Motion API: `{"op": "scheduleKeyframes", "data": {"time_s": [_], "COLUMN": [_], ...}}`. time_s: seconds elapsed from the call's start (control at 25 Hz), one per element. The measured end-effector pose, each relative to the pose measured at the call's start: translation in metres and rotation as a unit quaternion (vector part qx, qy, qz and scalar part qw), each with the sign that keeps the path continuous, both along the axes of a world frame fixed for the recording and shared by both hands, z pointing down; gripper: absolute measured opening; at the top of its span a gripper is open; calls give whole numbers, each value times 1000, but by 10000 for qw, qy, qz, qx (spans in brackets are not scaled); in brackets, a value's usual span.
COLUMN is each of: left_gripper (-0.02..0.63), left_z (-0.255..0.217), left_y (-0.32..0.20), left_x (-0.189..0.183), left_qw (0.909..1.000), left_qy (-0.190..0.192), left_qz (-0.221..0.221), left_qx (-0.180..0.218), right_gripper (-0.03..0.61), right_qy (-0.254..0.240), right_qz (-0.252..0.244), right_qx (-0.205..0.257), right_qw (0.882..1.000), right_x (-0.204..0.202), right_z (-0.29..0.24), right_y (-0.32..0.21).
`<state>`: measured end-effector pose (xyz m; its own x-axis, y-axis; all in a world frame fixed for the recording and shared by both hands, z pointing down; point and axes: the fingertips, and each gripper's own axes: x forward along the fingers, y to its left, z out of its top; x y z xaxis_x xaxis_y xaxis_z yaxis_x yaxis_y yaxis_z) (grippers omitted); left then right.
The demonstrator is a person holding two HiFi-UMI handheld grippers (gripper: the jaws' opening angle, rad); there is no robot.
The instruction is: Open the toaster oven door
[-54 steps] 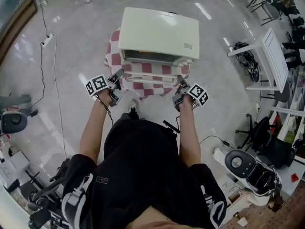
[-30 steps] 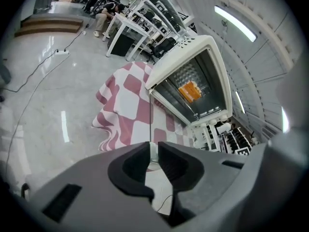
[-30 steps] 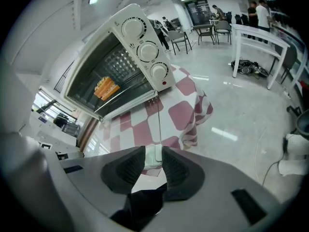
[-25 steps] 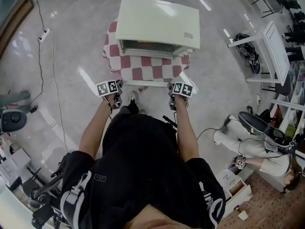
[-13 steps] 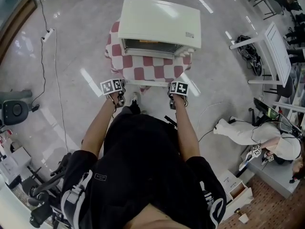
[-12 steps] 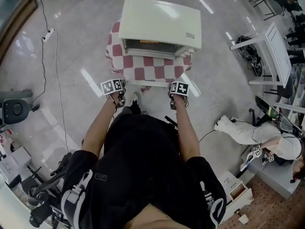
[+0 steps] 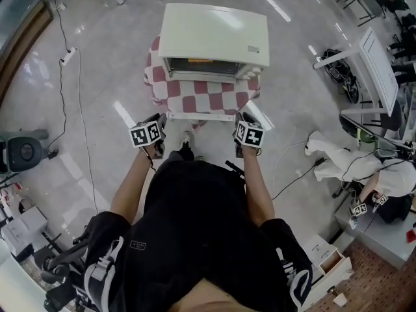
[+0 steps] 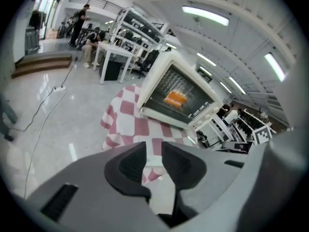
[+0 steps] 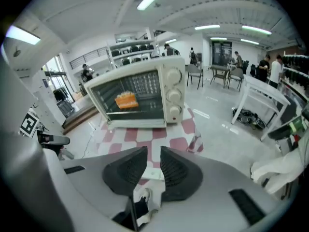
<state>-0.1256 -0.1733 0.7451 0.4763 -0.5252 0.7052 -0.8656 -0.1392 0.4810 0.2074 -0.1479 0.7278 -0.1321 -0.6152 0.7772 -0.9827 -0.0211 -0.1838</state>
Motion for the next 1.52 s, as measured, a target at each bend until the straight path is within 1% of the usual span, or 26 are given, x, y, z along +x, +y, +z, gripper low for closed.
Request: {"op": "scheduleKeyframes", "data": {"time_s": [0.04, 0.08, 0.12, 0.16, 0.2, 0.24, 0.32, 0.44, 0.56, 0.6, 0.68, 0.88, 1.16, 1.36, 1.52], "left_gripper": [88, 72, 49, 32, 24, 18, 12, 9, 9, 9, 9, 9, 9, 9, 9], "left_z": [-19, -39, -60, -84, -108, -131, -172, -220, -253, -259, -263, -259, -253, -254, -257], "left_y": [-3, -6, -8, -9, -10, -10, -7, 1, 13, 16, 21, 22, 18, 15, 13], "left_x": [6, 13, 21, 30, 38, 46, 56, 62, 68, 71, 75, 80, 85, 88, 94], "left_qw": [9995, 9980, 9948, 9895, 9819, 9724, 9520, 9275, 9043, 8995, 8956, 8975, 8932, 8931, 8910], "left_qy": [35, 91, 129, 112, 31, -100, -371, -590, -765, -783, -759, -788, -801, -754, -746], "left_qz": [110, 207, 302, 406, 509, 594, 658, 528, 429, 398, 329, 284, 356, 391, 417], "left_qx": [283, 596, 964, 1383, 1824, 2254, 2965, 3653, 4177, 4280, 4371, 4330, 4411, 4417, 4458], "right_gripper": [95, 78, 56, 48, 44, 41, 37, 34, 32, 32, 32, 31, 26, 26, 26], "right_qy": [27, 61, 102, 136, 155, 159, 114, 14, 48, 37, 7, -30, -52, -74, -66], "right_qz": [-17, -36, -65, -112, -169, -226, -305, -362, -459, -492, -538, -634, -589, -540, -563], "right_qx": [289, 580, 848, 1073, 1263, 1432, 1743, 2157, 2493, 2577, 2693, 2816, 2968, 2987, 2992], "right_qw": [9996, 9983, 9963, 9941, 9917, 9893, 9842, 9758, 9673, 9650, 9616, 9574, 9531, 9528, 9525], "right_x": [-4, -7, -11, -16, -21, -26, -36, -48, -56, -58, -60, -60, -59, -59, -58], "right_z": [-18, -36, -52, -67, -81, -95, -120, -154, -180, -186, -195, -202, -204, -205, -207], "right_y": [-3, -7, -9, -11, -12, -12, -8, 1, 11, 15, 21, 29, 23, 22, 22]}}
